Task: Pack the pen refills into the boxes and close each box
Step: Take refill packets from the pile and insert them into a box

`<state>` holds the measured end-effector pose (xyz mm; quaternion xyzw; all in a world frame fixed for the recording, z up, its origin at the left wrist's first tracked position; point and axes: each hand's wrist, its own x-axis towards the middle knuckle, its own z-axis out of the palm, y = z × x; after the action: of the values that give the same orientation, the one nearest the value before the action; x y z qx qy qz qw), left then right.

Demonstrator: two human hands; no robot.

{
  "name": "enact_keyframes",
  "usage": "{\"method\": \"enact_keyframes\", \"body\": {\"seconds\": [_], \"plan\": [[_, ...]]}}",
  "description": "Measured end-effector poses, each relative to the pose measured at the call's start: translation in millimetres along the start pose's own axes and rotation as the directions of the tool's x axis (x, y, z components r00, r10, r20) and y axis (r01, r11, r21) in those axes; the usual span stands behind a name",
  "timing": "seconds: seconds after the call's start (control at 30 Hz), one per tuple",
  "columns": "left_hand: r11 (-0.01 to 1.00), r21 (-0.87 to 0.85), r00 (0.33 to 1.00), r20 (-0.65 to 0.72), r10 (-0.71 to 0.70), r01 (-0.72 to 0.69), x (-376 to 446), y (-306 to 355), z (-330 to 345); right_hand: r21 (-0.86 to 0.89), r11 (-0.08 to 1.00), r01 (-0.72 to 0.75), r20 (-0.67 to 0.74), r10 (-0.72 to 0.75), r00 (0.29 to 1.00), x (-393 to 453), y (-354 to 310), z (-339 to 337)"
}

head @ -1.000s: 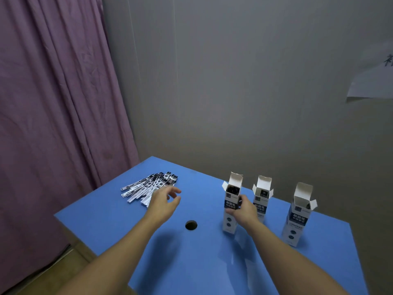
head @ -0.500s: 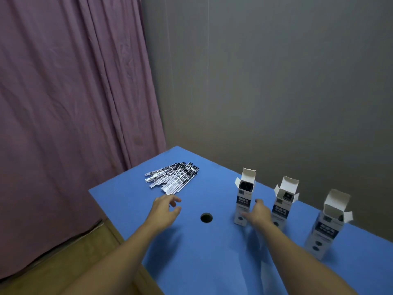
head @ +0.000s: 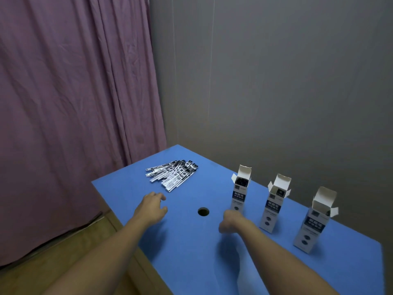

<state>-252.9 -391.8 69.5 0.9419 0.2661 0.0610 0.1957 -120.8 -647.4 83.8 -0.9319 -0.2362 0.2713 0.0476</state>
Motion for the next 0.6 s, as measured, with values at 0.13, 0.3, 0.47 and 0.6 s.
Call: {"method": "enact_keyframes", "body": {"seconds": [0.13, 0.3, 0.47, 0.6], "plan": [[0.997, 0.07, 0.999, 0.007, -0.038, 0.037, -1.7, -19.0, -21.6, -0.057, 0.995, 0.079, -0.1, -0.085, 0.991, -2.0, -29.4, -15.2], [0.99, 0.107, 0.995, 0.015, -0.097, 0.095, -0.5, -52.2, -45.1, -0.103, 0.988, 0.113, -0.139, -0.127, 0.982, 12.4, -69.9, -18.6], [0.984, 0.122, 0.991, 0.019, -0.134, 0.13, 8.3, -105.2, -59.6, -0.134, 0.985, 0.111, -0.116, -0.127, 0.985, 35.4, -121.5, -15.8], [0.982, 0.105, 0.987, 0.033, -0.158, 0.154, 25.6, -160.4, -76.8, -0.15, 0.985, 0.091, -0.136, -0.112, 0.984, 63.5, -167.2, -17.9]]}}
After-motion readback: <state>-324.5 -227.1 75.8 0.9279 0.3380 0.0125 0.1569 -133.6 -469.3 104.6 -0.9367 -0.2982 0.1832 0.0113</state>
